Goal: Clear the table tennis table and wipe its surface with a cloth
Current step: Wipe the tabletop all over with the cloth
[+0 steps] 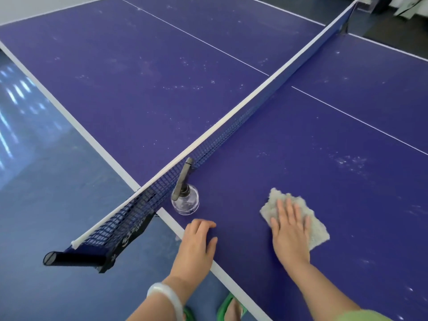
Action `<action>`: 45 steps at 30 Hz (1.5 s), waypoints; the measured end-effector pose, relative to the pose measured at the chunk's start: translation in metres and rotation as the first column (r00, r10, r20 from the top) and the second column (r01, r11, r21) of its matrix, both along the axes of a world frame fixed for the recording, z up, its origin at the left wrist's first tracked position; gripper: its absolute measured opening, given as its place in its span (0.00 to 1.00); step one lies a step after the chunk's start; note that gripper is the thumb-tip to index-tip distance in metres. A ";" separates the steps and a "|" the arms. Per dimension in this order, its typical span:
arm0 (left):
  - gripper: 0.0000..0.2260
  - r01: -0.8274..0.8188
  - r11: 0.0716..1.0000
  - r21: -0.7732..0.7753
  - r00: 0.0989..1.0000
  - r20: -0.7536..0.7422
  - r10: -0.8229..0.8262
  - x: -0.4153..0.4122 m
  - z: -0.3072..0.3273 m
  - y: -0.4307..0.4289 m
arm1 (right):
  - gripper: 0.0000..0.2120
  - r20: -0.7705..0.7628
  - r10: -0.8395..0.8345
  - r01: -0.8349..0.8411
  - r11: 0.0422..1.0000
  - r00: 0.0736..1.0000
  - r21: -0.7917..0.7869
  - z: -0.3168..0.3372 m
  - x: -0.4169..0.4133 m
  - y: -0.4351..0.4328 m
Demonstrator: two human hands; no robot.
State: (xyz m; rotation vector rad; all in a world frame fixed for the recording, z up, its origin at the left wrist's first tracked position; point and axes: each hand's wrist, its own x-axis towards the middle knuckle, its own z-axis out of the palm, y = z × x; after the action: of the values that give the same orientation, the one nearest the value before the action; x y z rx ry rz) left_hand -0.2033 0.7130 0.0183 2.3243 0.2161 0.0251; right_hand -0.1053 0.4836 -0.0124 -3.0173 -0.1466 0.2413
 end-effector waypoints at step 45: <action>0.28 0.177 0.779 0.601 0.980 -0.177 -0.086 0.118 -0.034 -0.022 | 0.25 0.002 0.403 -0.403 0.915 0.915 0.014 -0.015 0.221 0.106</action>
State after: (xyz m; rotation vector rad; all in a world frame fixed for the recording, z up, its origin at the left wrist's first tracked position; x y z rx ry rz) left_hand -0.0853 0.6907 -0.0161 3.0008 0.1213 -0.1640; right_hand 0.1156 0.5895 -0.0279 -2.9400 -0.7718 0.2737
